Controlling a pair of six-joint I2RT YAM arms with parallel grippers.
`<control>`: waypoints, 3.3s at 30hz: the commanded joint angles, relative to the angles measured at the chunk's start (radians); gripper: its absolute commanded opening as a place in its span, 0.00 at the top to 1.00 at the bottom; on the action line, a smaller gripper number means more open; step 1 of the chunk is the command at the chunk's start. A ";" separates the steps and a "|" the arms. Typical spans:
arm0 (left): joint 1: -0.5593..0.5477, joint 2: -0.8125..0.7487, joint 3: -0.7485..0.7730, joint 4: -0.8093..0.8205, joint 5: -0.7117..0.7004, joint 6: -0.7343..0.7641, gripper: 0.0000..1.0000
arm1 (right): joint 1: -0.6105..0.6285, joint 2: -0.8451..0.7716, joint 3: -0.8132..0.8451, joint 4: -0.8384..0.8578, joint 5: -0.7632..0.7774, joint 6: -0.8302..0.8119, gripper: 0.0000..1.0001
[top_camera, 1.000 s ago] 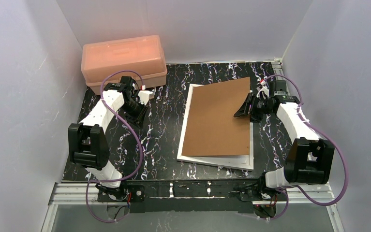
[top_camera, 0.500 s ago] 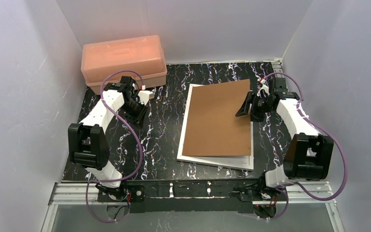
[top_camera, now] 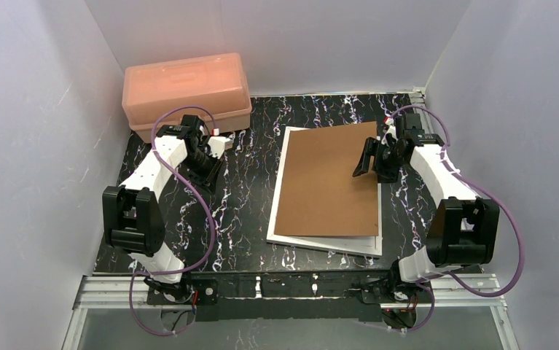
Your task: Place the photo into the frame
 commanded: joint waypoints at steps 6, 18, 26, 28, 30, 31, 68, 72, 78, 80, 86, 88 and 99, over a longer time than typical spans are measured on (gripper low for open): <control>-0.005 -0.051 -0.009 -0.018 0.018 0.004 0.85 | 0.019 0.038 0.052 0.019 0.072 -0.001 0.18; -0.005 -0.058 -0.024 -0.019 0.024 0.004 0.86 | 0.029 0.063 0.071 0.012 0.161 -0.006 0.09; -0.005 -0.062 -0.026 -0.018 0.030 0.002 0.86 | 0.033 0.080 0.095 0.006 0.170 -0.011 0.07; -0.005 -0.062 -0.026 -0.018 0.029 0.002 0.86 | 0.034 0.081 0.096 0.006 0.168 -0.010 0.07; -0.005 -0.063 -0.028 -0.018 0.031 0.001 0.86 | 0.034 0.075 0.094 0.008 0.175 -0.006 0.07; -0.005 -0.064 -0.029 -0.018 0.031 0.001 0.86 | 0.034 0.069 0.091 0.012 0.178 -0.004 0.07; -0.219 0.220 0.122 0.075 0.259 -0.183 0.60 | -0.112 0.051 -0.365 0.576 -0.146 0.260 0.01; -0.218 0.230 0.118 0.105 0.246 -0.185 0.60 | -0.055 0.063 -0.368 0.596 -0.137 0.289 0.01; -0.182 0.232 0.107 0.129 0.182 -0.194 0.60 | 0.087 0.057 -0.386 0.618 -0.098 0.330 0.01; -0.152 0.235 0.102 0.135 0.167 -0.194 0.59 | 0.097 0.049 -0.387 0.611 -0.090 0.324 0.01; -0.050 0.249 0.104 0.105 0.212 -0.161 0.59 | 0.095 -0.120 -0.388 0.465 0.042 0.310 0.01; -0.034 0.236 0.084 0.099 0.235 -0.137 0.60 | 0.094 -0.221 -0.427 0.459 0.038 0.354 0.02; -0.037 0.266 0.016 0.168 0.198 -0.122 0.69 | 0.101 -0.456 -0.616 0.384 -0.102 0.479 0.12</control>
